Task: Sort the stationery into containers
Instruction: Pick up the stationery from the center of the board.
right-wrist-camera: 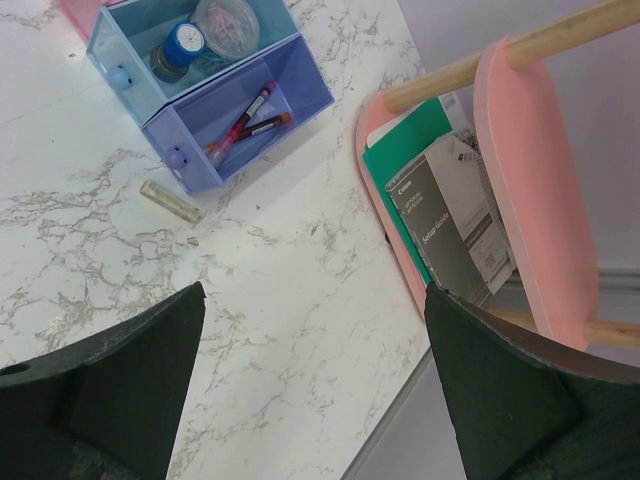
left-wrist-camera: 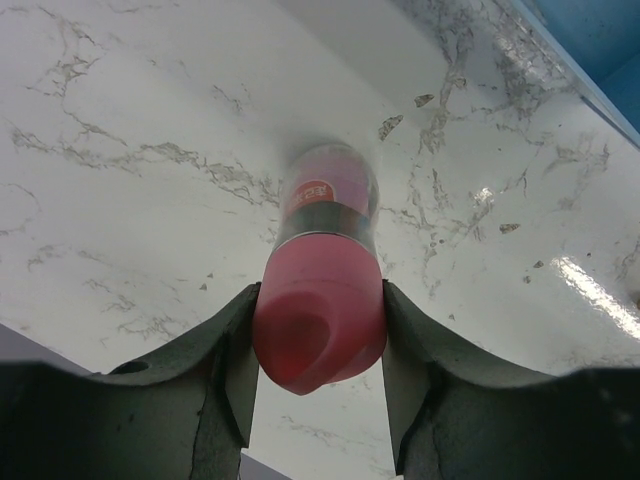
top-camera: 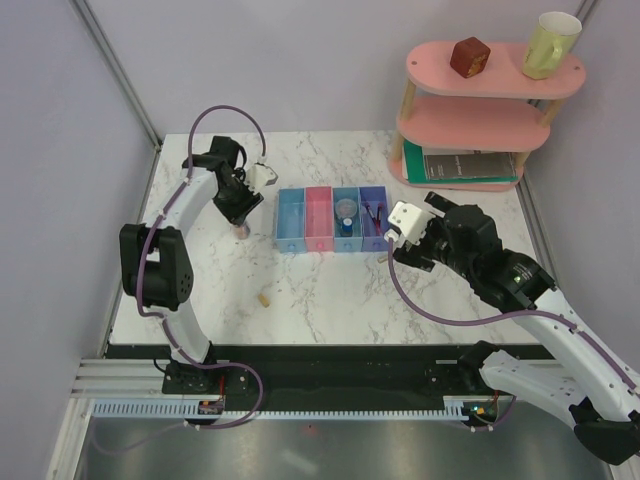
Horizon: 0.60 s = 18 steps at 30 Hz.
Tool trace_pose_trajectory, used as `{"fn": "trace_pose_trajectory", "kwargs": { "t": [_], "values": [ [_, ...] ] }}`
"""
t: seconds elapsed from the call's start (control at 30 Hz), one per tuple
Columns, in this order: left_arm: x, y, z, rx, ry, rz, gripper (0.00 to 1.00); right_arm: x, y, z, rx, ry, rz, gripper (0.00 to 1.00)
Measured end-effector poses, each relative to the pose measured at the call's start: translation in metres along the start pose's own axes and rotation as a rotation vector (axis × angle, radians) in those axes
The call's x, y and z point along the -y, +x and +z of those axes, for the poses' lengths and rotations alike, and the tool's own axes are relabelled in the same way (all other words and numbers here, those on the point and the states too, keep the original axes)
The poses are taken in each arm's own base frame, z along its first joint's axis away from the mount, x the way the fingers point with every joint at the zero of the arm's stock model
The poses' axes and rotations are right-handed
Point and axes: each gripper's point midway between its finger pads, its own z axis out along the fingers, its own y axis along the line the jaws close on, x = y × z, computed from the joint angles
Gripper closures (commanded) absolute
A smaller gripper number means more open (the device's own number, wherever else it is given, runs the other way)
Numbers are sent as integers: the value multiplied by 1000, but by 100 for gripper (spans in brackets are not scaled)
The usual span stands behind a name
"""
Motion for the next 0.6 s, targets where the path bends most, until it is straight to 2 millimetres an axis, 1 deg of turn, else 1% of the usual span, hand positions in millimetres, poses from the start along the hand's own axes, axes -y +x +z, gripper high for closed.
{"fn": "trace_pose_trajectory", "kwargs": {
  "t": [0.1, 0.17, 0.2, 0.27, 0.37, 0.43, 0.47, 0.53, 0.6],
  "values": [
    [4, -1, -4, 9, 11, 2, 98, 0, 0, 0, 0, 1, 0, 2],
    [7, -6, -13, 18, 24, 6, 98, 0, 0, 0, 0, 1, 0, 2],
    [7, -9, -18, 24, 25, 11, 98, 0, 0, 0, -1, 1, 0, 2],
    [5, -26, -34, 62, 17, 27, 98, 1, 0, 0, -3, 4, 0, 2],
    [5, -63, -67, 151, -24, 75, 98, 4, 0, 0, -4, 18, 1, 2],
    [12, -92, -90, 222, -49, 121, 98, 5, 0, 0, -6, 28, 1, 2],
    [13, -103, -102, 255, -62, 134, 98, 6, 0, 0, -7, 32, 0, 2],
    [35, -130, -117, 308, -55, 196, 98, 8, 0, 0, -8, 43, -1, 2],
    [55, -151, -128, 346, -46, 249, 98, 10, 0, 0, -11, 52, -1, 2]
  ]
}}
